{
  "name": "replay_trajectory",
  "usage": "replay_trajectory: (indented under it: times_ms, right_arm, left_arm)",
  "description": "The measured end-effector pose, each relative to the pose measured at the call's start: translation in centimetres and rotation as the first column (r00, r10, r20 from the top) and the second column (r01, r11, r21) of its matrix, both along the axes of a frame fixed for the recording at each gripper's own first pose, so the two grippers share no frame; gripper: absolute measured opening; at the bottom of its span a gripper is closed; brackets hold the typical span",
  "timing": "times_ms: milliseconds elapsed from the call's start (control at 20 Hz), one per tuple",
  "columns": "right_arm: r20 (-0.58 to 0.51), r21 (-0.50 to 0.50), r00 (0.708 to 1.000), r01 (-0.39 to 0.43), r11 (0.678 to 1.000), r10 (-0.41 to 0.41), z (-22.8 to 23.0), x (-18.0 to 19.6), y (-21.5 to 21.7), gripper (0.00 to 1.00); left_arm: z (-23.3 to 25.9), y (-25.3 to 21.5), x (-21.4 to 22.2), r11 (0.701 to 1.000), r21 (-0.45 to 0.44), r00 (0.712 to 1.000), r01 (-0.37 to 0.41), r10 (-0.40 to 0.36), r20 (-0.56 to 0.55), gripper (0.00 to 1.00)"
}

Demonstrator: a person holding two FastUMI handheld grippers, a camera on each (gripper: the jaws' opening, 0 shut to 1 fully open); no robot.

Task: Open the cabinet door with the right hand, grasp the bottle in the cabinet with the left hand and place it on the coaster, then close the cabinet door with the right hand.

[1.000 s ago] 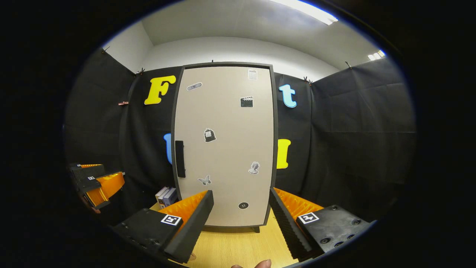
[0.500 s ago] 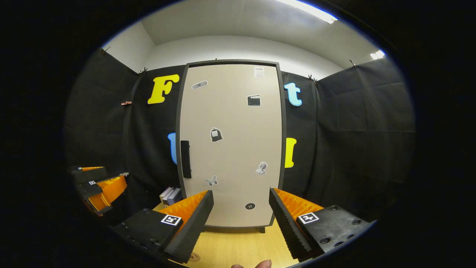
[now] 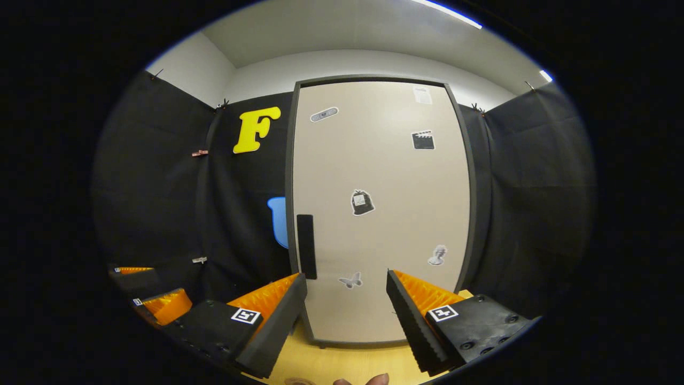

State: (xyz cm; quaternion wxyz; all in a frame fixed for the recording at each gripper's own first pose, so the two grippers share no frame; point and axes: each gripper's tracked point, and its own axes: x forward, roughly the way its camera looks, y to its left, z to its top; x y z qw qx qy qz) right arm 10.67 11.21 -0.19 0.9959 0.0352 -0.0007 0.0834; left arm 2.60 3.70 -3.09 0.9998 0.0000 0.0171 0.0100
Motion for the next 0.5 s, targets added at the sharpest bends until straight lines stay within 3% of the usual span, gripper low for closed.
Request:
replay_trajectory:
  times_ms: [250,500]
  right_arm:
    - [0.021,0.041,1.000,-0.015,0.999,0.014,0.3,4.2,3.5,0.97]
    - [0.015,0.002,1.000,-0.024,1.000,0.024,-1.0,8.2,6.9,0.97]
  left_arm:
    - [-1.3,1.8,0.3,1.000,0.000,1.000,-0.019,0.019,-0.018,0.97]
    - [-2.8,3.4,0.5,0.999,-0.018,0.998,-0.044,0.043,-0.046,0.98]
